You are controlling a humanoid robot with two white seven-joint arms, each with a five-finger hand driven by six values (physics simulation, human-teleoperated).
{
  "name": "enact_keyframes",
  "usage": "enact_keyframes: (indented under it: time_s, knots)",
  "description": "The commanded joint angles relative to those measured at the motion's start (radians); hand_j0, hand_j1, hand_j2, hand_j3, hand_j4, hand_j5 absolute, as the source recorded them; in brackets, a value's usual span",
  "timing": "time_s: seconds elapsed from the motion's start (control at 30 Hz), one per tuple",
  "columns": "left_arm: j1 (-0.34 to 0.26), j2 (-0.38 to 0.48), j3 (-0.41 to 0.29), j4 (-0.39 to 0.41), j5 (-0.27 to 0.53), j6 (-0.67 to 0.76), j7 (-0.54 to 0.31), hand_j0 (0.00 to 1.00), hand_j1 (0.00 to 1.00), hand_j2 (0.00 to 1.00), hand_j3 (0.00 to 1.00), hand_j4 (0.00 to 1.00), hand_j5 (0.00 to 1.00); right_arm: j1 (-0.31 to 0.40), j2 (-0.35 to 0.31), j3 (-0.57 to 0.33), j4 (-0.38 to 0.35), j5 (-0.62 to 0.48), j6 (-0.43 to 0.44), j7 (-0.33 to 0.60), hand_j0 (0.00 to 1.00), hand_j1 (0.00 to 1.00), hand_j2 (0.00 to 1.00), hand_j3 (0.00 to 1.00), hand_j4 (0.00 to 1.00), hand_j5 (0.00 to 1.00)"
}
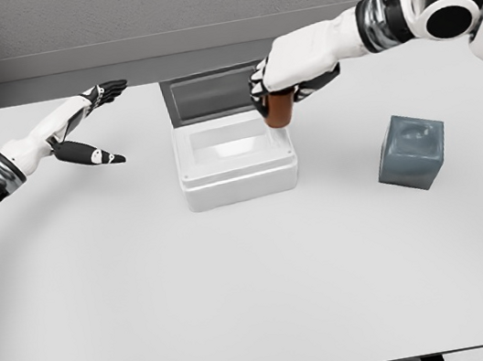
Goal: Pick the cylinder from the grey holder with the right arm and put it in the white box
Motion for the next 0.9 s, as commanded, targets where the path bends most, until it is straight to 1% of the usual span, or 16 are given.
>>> enact_keyframes:
  time_s: [0.0, 0.1, 0.33, 0.87]
  knots:
    - [0.000, 0.000, 0.001, -0.001, 0.008, 0.002, 0.000, 1.00, 1.00, 1.00, 1.00, 1.00, 1.00, 0.000, 0.022, -0.001, 0.011, -0.002, 0.003, 0.001, 0.40, 0.40, 0.40, 0.40, 0.40, 0.40]
    - [0.000, 0.000, 0.001, -0.001, 0.008, 0.002, 0.000, 1.00, 1.00, 1.00, 1.00, 1.00, 1.00, 0.000, 0.046, 0.011, 0.031, 0.010, 0.003, 0.002, 0.40, 0.40, 0.40, 0.40, 0.40, 0.40]
    - [0.000, 0.000, 0.001, -0.001, 0.008, 0.002, 0.000, 1.00, 1.00, 1.00, 1.00, 1.00, 1.00, 0.005, 0.048, 0.013, 0.068, 0.032, 0.003, 0.007, 0.40, 0.40, 0.40, 0.40, 0.40, 0.40]
    - [0.002, 0.000, 0.001, -0.001, 0.008, 0.002, 0.000, 1.00, 1.00, 1.00, 1.00, 1.00, 1.00, 0.002, 0.048, 0.014, 0.062, 0.033, 0.003, 0.005, 0.40, 0.40, 0.40, 0.40, 0.40, 0.40]
